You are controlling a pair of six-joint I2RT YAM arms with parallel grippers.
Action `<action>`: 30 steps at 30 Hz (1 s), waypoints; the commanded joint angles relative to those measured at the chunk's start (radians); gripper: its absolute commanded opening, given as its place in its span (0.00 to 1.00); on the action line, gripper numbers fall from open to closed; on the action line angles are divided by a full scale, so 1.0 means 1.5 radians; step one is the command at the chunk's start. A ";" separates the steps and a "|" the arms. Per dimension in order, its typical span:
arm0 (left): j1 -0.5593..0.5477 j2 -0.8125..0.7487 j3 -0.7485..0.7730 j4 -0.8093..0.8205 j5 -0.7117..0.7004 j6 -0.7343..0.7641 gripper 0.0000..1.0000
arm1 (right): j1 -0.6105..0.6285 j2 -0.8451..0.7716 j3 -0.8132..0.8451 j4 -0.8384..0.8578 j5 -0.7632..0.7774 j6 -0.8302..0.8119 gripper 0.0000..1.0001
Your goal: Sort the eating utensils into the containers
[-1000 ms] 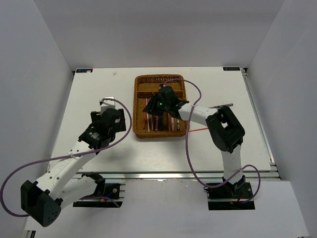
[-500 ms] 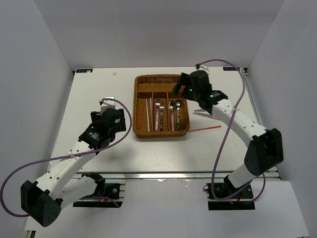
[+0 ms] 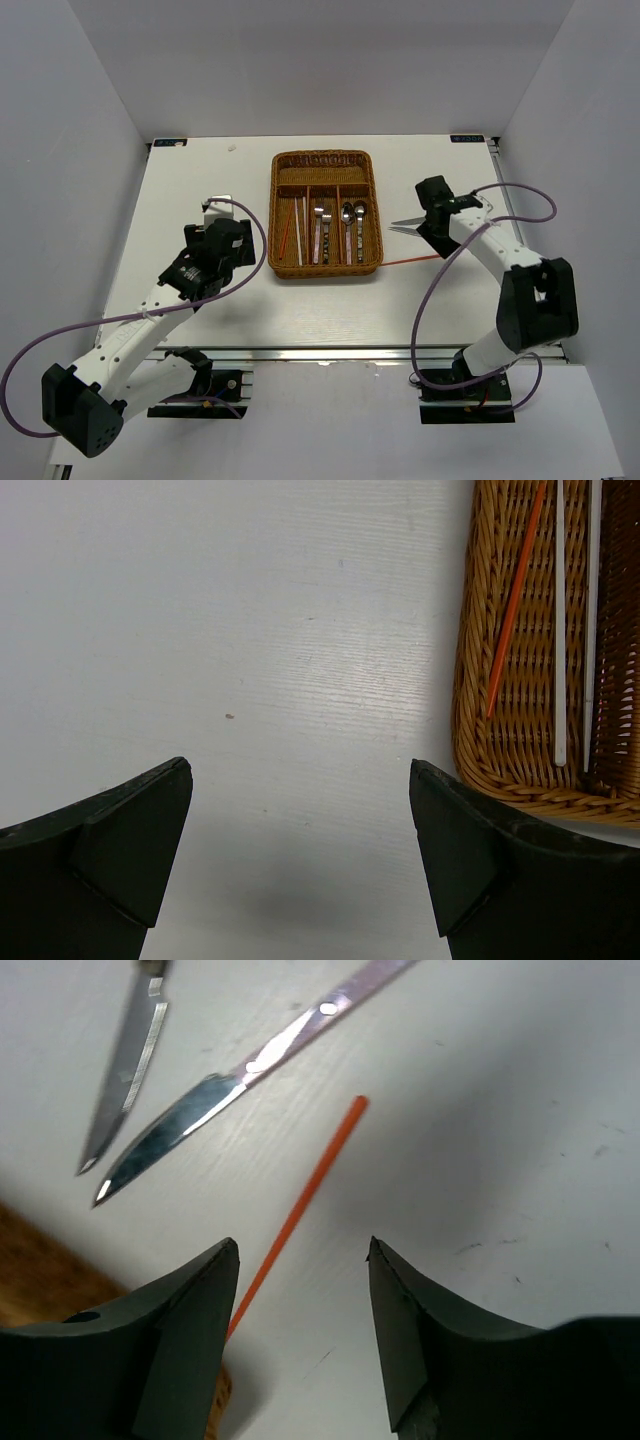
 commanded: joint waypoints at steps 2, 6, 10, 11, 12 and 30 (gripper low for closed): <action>0.003 -0.019 0.003 0.007 0.014 0.005 0.98 | -0.035 0.066 0.047 -0.108 0.011 0.119 0.52; 0.003 -0.022 0.003 0.008 0.018 0.005 0.98 | -0.038 0.099 0.050 -0.096 -0.009 0.134 0.42; 0.003 -0.025 0.003 0.009 0.020 0.005 0.98 | -0.043 0.125 0.047 -0.053 -0.023 0.128 0.42; 0.003 -0.025 0.002 0.009 0.020 0.004 0.98 | -0.046 0.138 0.049 -0.048 -0.029 0.119 0.42; 0.003 -0.024 0.003 0.009 0.019 0.004 0.98 | -0.047 0.145 0.052 -0.049 -0.030 0.120 0.42; 0.003 -0.019 0.002 0.011 0.027 0.006 0.98 | -0.066 0.216 0.004 0.008 -0.065 0.140 0.26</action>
